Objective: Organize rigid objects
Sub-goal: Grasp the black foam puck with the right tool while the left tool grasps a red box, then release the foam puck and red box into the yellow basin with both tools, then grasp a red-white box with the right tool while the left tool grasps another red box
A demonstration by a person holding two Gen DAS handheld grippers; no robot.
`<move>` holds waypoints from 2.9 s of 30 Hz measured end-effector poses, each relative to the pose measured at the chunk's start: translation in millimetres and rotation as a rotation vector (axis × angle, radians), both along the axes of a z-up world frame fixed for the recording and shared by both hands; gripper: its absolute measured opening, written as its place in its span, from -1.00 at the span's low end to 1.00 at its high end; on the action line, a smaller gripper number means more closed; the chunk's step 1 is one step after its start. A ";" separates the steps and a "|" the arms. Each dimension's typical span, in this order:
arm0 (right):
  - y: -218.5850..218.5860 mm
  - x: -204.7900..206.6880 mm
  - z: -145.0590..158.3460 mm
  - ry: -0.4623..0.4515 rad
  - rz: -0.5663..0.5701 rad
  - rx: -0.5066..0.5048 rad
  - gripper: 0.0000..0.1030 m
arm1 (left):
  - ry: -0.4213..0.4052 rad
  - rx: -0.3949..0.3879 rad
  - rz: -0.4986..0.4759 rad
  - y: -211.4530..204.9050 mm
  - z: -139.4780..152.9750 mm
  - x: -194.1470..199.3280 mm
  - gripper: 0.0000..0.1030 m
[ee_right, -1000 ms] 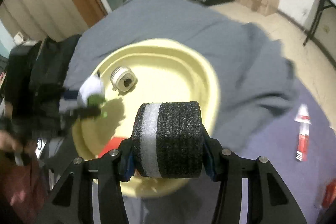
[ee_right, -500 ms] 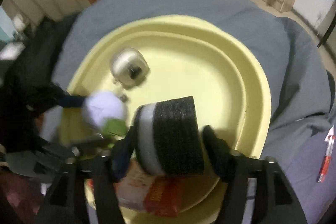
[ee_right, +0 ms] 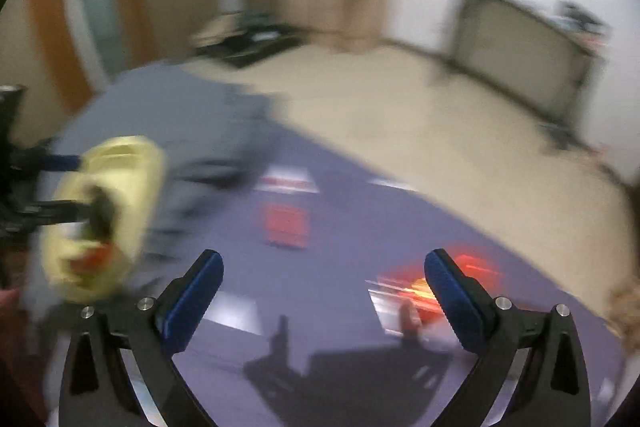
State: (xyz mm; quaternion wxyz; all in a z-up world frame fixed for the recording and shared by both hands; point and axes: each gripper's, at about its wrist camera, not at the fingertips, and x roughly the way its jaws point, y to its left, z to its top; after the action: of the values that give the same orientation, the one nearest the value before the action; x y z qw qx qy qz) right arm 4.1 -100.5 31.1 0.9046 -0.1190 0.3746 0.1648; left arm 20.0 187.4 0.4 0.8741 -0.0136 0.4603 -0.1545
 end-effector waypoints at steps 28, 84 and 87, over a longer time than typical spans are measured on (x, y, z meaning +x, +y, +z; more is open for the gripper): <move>-178.1 43.3 -38.8 0.225 -0.223 0.189 0.39 | 0.106 0.099 -0.392 -300.1 -63.4 104.0 0.13; 113.9 -45.5 19.2 0.122 0.291 0.194 0.99 | -0.037 0.033 0.199 100.5 47.1 -12.1 1.00; 23.2 -27.7 24.8 0.067 0.129 0.120 0.99 | -0.043 0.026 0.085 38.5 52.2 12.5 1.00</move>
State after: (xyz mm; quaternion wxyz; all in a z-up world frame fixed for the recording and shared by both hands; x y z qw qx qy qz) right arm -23.6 -77.3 55.9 0.8847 -0.0829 0.3855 0.2486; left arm 32.5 226.0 52.6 0.8898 -0.0186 0.4421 -0.1113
